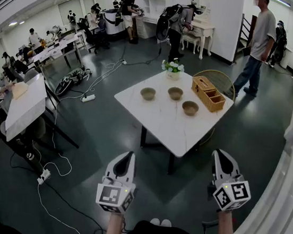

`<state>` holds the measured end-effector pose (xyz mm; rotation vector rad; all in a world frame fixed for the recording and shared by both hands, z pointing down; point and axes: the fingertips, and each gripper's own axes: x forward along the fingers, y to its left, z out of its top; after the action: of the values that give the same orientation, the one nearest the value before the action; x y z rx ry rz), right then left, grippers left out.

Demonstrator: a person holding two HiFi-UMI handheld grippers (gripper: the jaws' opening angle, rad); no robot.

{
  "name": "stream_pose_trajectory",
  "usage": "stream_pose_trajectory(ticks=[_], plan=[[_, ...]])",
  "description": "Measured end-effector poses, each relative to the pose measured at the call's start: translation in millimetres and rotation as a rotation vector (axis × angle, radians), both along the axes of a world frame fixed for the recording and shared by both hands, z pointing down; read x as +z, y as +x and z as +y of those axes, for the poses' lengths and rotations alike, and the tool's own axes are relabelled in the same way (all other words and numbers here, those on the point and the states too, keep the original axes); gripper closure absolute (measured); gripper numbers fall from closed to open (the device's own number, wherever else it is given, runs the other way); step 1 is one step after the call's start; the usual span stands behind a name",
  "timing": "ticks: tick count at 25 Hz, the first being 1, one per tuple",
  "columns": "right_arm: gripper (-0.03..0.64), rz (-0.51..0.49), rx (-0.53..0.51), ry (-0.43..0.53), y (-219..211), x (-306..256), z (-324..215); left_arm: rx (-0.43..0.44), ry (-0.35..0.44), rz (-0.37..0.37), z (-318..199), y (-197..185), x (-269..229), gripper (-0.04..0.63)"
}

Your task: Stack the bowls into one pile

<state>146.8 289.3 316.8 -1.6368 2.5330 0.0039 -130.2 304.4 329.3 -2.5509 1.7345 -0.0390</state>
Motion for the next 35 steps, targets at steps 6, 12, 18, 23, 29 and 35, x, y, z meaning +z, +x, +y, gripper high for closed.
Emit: stream_pose_trajectory(ticks=[6,12,18,23,29,35], plan=[[0.604,0.0,-0.006,-0.002,3.0,4.9,-2.7,-0.005,-0.005,0.012,-2.3,5.1,3.0,0.581],[0.604,-0.004,-0.012,-0.001,6.1,6.9,-5.0,-0.006,-0.008,0.017,-3.1,10.7,5.1,0.581],[0.604,-0.014,-0.036,0.015,9.0,4.8,-5.5,-0.024,-0.024,0.026,0.8,15.0,7.8,0.581],[0.604,-0.026,-0.06,0.001,12.1,9.4,-16.1,-0.043,-0.05,0.031,4.7,24.9,21.0,0.581],[0.604,-0.03,-0.073,-0.02,11.6,15.8,-34.8,-0.072,-0.074,0.041,-12.7,19.0,27.2,0.581],[0.604,-0.022,-0.064,-0.043,13.4,27.7,-70.0,-0.069,-0.092,0.046,-47.8,18.7,36.2,0.581]])
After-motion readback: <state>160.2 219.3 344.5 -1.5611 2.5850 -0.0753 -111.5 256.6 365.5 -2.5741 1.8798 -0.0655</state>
